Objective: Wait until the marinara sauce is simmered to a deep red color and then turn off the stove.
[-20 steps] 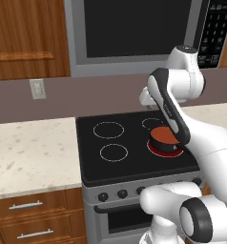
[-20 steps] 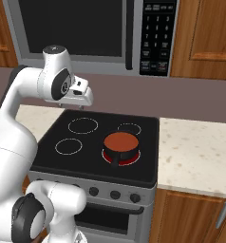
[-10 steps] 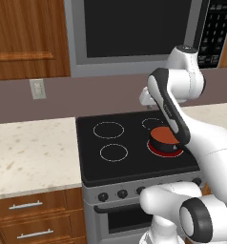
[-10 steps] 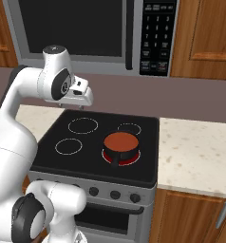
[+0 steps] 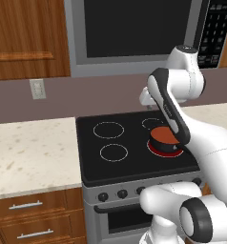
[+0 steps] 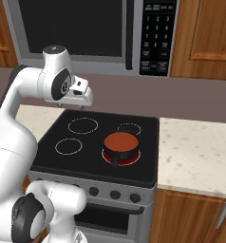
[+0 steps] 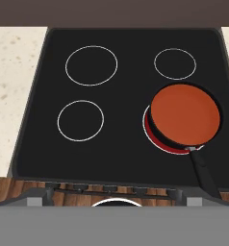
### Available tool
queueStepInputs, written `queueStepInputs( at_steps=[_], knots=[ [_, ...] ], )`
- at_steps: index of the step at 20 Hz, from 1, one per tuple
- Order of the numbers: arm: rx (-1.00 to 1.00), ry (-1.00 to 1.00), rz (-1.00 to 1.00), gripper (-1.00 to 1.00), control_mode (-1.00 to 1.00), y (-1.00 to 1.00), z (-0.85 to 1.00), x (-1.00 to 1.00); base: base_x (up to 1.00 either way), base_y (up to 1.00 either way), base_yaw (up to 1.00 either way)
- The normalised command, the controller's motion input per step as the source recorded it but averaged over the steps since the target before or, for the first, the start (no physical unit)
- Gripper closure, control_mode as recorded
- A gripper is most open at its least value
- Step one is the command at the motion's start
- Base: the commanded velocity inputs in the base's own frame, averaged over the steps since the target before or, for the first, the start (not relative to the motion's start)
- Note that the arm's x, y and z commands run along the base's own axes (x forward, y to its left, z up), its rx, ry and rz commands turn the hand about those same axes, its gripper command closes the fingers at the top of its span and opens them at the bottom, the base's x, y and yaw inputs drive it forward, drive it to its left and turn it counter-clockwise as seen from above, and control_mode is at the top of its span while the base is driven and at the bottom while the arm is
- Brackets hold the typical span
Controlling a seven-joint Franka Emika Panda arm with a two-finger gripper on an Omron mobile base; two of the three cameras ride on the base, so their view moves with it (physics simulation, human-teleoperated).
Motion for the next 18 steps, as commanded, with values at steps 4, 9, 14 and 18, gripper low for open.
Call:
queueStepInputs(
  at_steps=[4, 9, 14, 18],
  knots=[
    [0.0, 0.0, 0.0, -1.0, -1.0, 0.0, 0.0, 0.0, 0.0, 0.0, 0.0],
    [0.0, 0.0, 0.0, -1.0, -1.0, 0.0, 0.0, 0.0, 0.0, 0.0, 0.0],
    [0.0, 0.0, 0.0, -1.0, -1.0, 0.0, 0.0, 0.0, 0.0, 0.0, 0.0],
    [0.0, 0.0, 0.0, -1.0, -1.0, 0.0, 0.0, 0.0, 0.0, 0.0, 0.0]
  ],
)
